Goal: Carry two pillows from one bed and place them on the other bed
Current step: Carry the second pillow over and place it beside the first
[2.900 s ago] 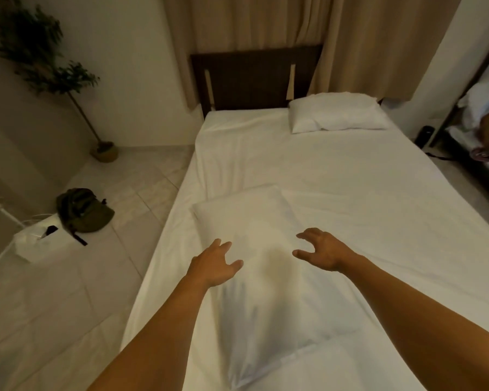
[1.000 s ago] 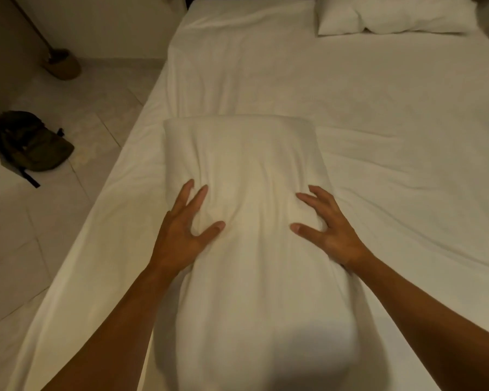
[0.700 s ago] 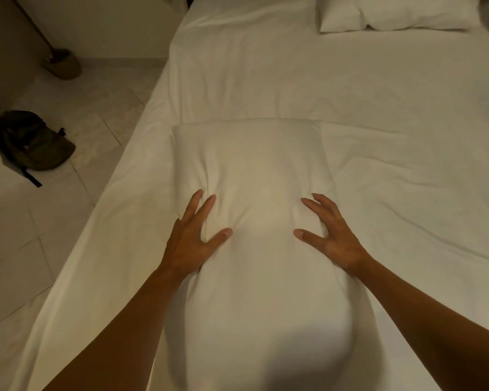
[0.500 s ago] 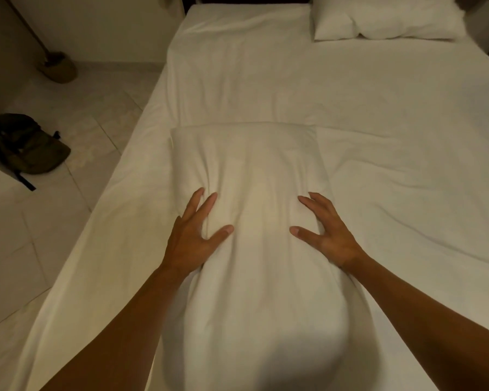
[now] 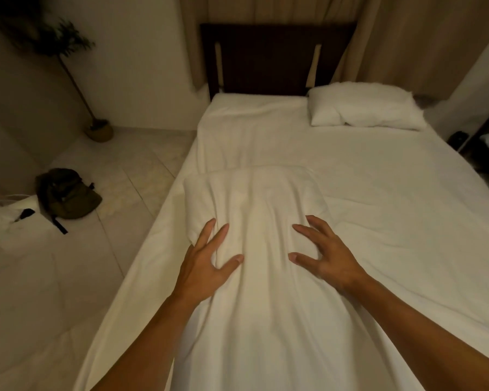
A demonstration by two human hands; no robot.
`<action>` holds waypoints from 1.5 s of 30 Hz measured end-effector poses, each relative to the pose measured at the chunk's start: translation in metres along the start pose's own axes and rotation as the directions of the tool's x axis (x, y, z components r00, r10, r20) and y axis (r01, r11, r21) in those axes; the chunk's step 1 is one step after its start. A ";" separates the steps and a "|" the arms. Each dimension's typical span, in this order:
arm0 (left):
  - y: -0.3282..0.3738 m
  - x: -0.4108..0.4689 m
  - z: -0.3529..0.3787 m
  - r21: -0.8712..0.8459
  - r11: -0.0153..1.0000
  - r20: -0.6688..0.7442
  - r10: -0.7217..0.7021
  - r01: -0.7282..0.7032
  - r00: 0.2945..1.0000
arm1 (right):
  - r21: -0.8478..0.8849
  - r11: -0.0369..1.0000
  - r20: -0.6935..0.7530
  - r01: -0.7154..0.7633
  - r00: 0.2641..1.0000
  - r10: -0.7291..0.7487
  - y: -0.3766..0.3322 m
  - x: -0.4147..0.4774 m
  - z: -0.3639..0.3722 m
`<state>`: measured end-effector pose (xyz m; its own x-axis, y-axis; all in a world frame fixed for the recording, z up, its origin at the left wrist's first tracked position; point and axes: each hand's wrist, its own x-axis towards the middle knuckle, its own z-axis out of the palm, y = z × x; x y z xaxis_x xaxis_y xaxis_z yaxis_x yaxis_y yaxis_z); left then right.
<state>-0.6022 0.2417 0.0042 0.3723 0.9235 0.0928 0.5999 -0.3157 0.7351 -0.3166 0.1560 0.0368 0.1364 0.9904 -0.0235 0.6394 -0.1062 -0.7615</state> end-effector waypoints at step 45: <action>0.051 -0.395 -0.593 0.273 0.916 -0.711 -0.013 0.293 0.703 | 0.118 0.639 0.148 0.760 0.623 -0.768 -0.623 -0.122 0.172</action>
<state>-1.1386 -0.0103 0.4028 -0.2498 0.8081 0.5334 0.8519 -0.0784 0.5178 -0.8616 0.1167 0.4024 -0.5182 0.7115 0.4746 0.4230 0.6955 -0.5808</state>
